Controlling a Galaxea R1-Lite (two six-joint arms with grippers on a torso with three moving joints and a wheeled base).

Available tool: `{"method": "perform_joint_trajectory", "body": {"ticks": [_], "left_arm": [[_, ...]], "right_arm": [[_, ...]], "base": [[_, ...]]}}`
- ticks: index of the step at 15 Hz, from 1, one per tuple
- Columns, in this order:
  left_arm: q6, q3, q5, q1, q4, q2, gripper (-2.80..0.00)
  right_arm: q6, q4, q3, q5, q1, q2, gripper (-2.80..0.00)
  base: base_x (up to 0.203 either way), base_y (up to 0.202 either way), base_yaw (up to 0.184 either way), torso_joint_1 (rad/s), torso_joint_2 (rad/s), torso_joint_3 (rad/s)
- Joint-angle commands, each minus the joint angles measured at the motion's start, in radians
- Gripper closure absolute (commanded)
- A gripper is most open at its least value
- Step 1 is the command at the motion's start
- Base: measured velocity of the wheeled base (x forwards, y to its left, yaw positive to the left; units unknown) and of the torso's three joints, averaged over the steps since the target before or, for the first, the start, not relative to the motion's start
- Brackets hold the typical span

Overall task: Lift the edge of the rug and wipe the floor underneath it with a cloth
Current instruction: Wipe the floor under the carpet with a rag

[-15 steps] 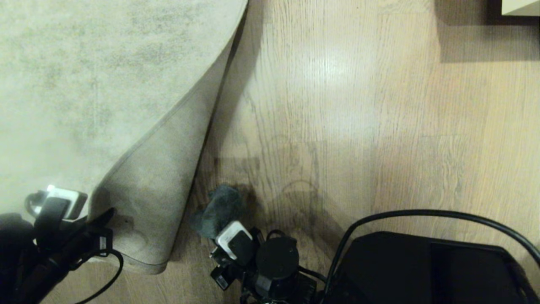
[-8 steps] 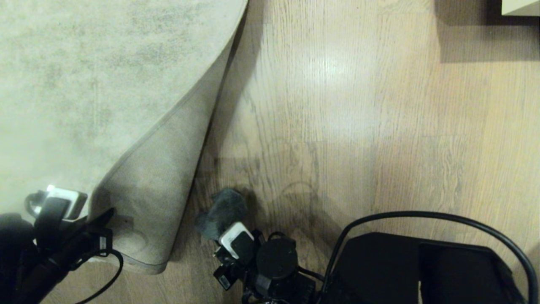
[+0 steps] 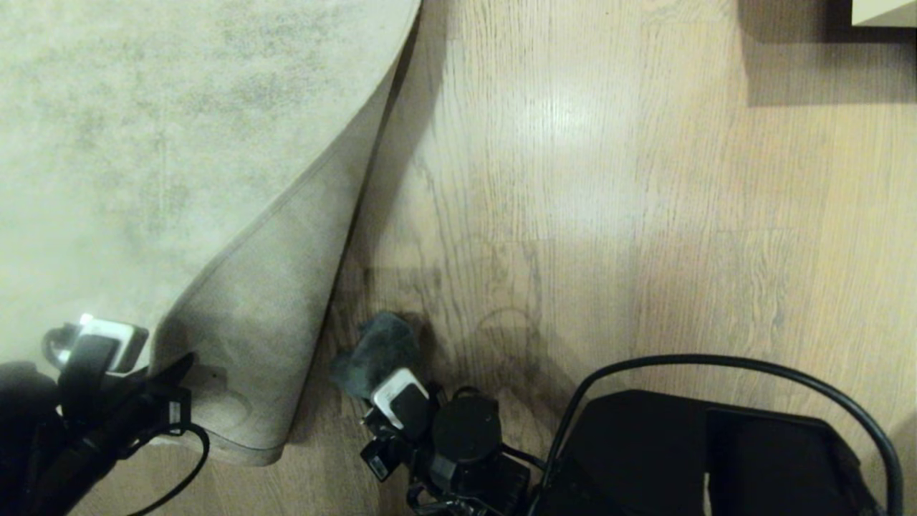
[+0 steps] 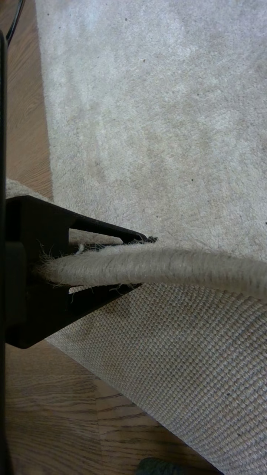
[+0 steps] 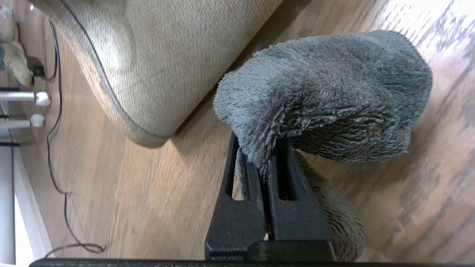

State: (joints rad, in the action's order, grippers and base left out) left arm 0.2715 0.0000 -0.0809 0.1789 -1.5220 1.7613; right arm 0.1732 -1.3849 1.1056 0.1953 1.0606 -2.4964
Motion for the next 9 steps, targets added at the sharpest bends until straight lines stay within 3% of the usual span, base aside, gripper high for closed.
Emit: {"method": "perform_joint_trajectory", "body": {"ticks": [1, 9], "left_arm": [[0.002, 0.0, -0.002, 0.001, -0.048, 0.0, 0.0], [0.002, 0.0, 0.0, 0.001, -0.048, 0.0, 0.0]], "right_arm": [[0.002, -0.004, 0.032, 0.001, -0.007, -0.018, 0.0], [0.0, 0.016, 0.162, 0.0, -0.072, -0.102, 0.0]], "base": [[0.0, 0.0, 0.0, 0.0, 0.0, 0.0], [0.0, 0.0, 0.0, 0.0, 0.0, 0.0]]}}
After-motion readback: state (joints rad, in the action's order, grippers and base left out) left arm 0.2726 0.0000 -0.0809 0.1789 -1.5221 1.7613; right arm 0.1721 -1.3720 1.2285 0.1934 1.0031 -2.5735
